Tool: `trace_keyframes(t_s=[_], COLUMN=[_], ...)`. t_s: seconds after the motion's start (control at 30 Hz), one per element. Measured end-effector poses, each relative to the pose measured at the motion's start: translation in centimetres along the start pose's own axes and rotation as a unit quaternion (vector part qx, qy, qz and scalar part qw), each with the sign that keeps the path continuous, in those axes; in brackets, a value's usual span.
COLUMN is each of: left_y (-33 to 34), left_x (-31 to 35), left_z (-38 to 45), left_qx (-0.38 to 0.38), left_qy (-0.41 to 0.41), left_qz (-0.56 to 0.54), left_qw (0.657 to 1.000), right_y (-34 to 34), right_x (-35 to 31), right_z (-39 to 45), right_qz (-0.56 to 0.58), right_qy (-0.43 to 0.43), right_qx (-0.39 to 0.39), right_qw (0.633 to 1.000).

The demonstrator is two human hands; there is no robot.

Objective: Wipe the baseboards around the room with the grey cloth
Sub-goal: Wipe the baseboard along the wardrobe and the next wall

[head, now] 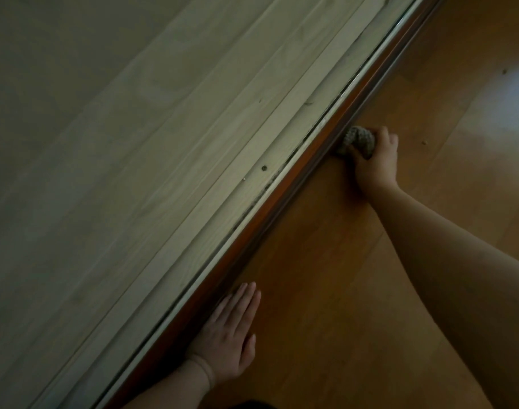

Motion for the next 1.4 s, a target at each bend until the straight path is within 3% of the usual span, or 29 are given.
trace_keyframes(t_s=[0.23, 0.5, 0.6, 0.9, 1.07, 1.4], left_y=[-0.5, -0.4, -0.1, -0.4, -0.4, -0.5], left_x=[0.2, 0.2, 0.2, 0.1, 0.3, 0.2], left_z=[0.1, 0.0, -0.1, 0.1, -0.2, -0.2], left_qx=[-0.016, 0.004, 0.018, 0.0, -0.001, -0.01], left_qy=[-0.011, -0.008, 0.009, -0.01, -0.004, -0.009], left_qz=[0.001, -0.001, -0.003, -0.022, -0.018, -0.035], left_qw=[1.0, 1.0, 1.0, 1.0, 1.0, 0.999], right_y=[-2.4, 4.0, 6.0, 5.1, 1.8, -3.6], right_x=[-0.8, -4.0, -5.5, -5.4, -5.1, -4.3], right_z=[-1.9, -22.0, -24.6, -21.5, -13.8, -0.2], right_qz=[-0.018, 0.058, 0.083, 0.091, 0.112, 0.121], right_qy=[0.021, -0.182, -0.161, -0.156, -0.053, 0.027], right_qx=[-0.073, -0.059, -0.06, -0.048, -0.026, 0.02], right_qw=[0.997, 0.98, 0.982, 0.982, 0.992, 0.992])
Point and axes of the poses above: each hand's wrist, its own z-axis towards the middle knuckle, its own y-axis out of the palm, x = y × z, the point moved 1 cm from there along z, towards the middle knuckle, and after that the axes turned 15 degrees about -z, right-handed, at the moved point
